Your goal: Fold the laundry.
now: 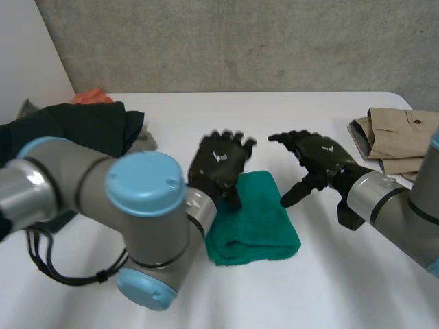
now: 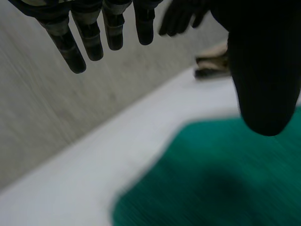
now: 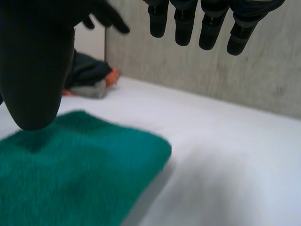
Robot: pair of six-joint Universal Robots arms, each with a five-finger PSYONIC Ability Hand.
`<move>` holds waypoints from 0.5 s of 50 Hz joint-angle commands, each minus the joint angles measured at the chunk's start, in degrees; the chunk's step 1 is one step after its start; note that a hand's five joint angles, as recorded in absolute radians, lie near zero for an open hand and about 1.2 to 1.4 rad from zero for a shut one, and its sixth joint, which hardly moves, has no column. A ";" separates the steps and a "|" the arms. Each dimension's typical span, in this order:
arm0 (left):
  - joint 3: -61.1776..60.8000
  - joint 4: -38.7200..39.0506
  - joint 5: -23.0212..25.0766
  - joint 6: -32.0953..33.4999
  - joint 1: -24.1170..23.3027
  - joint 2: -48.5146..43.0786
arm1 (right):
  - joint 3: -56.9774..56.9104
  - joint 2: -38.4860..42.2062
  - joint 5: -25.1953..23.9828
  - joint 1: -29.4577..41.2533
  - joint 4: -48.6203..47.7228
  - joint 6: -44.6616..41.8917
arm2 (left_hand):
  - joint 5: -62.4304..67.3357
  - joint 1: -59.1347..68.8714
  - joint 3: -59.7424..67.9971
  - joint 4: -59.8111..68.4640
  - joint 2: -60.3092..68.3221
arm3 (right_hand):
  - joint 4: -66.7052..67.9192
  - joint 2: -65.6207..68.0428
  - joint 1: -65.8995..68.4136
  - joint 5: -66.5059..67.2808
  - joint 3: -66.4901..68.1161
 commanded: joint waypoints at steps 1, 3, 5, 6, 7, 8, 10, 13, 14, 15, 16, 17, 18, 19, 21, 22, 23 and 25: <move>2.34 -7.68 -5.86 -1.50 -0.72 -6.29 | -6.70 9.34 0.00 0.28 7.31 -4.56 | 0.56 2.17 1.28 1.70 1.61 | -2.29 -2.35 -3.16 -2.50 -2.32; 2.25 -8.74 -7.27 -1.06 -0.72 -6.91 | -8.19 11.98 0.08 0.37 8.72 -6.67 | 0.56 2.17 1.28 1.70 1.61 | -2.29 -2.35 -3.16 -2.50 -2.32; 1.99 -10.32 -8.15 0.78 -0.55 -7.61 | -9.16 13.47 0.35 0.46 9.51 -8.34 | 1.23 2.84 1.96 2.37 2.28 | -2.29 -2.35 -3.16 -2.50 -2.32; 1.99 -11.02 -8.15 1.66 -0.63 -7.88 | -9.77 14.87 0.96 0.98 10.12 -10.35 | 1.57 3.18 2.29 2.70 2.62 | -2.29 -2.35 -3.16 -2.50 -2.32; 1.90 -11.64 -8.24 2.71 -0.55 -8.05 | -10.04 15.50 1.40 1.51 10.39 -11.41 | 1.74 3.35 2.46 2.87 2.79 | -2.29 -2.35 -3.16 -2.50 -2.32; 1.73 -12.86 -8.42 4.55 -0.46 -8.32 | -10.30 16.02 1.84 1.86 10.56 -12.47 | 1.74 3.35 2.46 2.87 2.79 | -2.29 -2.35 -3.16 -2.50 -2.32; 1.46 -13.49 -8.86 5.97 -0.46 -8.32 | -11.18 17.43 4.37 3.26 11.35 -15.97 | 1.07 2.68 1.79 2.20 2.12 | -2.29 -2.35 -3.16 -2.50 -2.32; 1.28 -13.75 -8.86 7.29 -0.28 -7.71 | -11.62 17.61 7.97 4.93 11.88 -20.63 | -0.95 0.66 -0.23 0.18 0.10 | -2.29 -2.35 -3.16 -2.50 -2.32; 1.28 -13.84 -8.77 7.29 -0.37 -7.53 | -11.63 17.44 9.04 5.29 11.88 -21.70 | -0.95 0.66 -0.23 0.18 0.10 | -2.29 -2.35 -3.16 -2.50 -2.32; 1.28 -13.84 -8.60 7.29 -0.37 -7.44 | -11.63 17.18 9.57 5.55 11.97 -22.58 | -0.95 0.66 -0.23 0.18 0.10 | -2.29 -2.35 -3.16 -2.50 -2.32; 1.37 -13.67 -8.42 7.38 -0.63 -7.09 | -11.63 16.91 10.27 5.82 11.89 -23.28 | -0.95 0.66 -0.23 0.18 0.10 | -2.29 -2.35 -3.16 -2.50 -2.32; 1.37 -13.66 -8.42 7.56 -0.63 -6.65 | -11.54 15.86 11.32 5.99 11.71 -23.90 | -0.95 0.66 -0.23 0.18 0.10 | -2.29 -2.35 -3.16 -2.50 -2.32; 1.37 -13.58 -8.42 7.82 -0.72 -5.87 | -11.36 15.16 11.68 5.99 11.45 -24.08 | -1.12 0.49 -0.40 0.02 -0.07 | -2.29 -2.35 -3.16 -2.50 -2.32; 1.46 -13.40 -8.42 7.91 -0.72 -4.81 | -11.10 14.28 12.03 5.99 11.36 -24.17 | -1.12 0.49 -0.40 0.01 -0.07 | -2.29 -2.35 -3.16 -2.50 -2.32; 1.55 -13.14 -8.16 7.74 -0.28 -0.69 | -10.14 11.65 13.09 6.17 10.22 -24.78 | -1.29 0.32 -0.57 -0.15 -0.24 | -2.29 -2.35 -3.16 -2.50 -2.32; 1.64 -12.88 -8.15 7.73 -0.28 0.46 | -9.78 10.85 13.27 6.17 9.69 -24.78 | -1.29 0.32 -0.57 -0.15 -0.24 | -2.29 -2.35 -3.16 -2.50 -2.32; 1.64 -12.61 -8.07 7.82 -0.19 1.34 | -9.35 9.97 13.44 6.17 8.99 -24.78 | -1.29 0.32 -0.57 -0.15 -0.24 | -2.29 -2.35 -3.16 -2.50 -2.32; 1.81 -11.30 -7.89 8.00 -0.02 4.15 | -6.90 7.44 13.62 6.34 6.19 -24.78 | -1.29 0.32 -0.57 -0.15 -0.24 | -2.29 -2.35 -3.16 -2.50 -2.32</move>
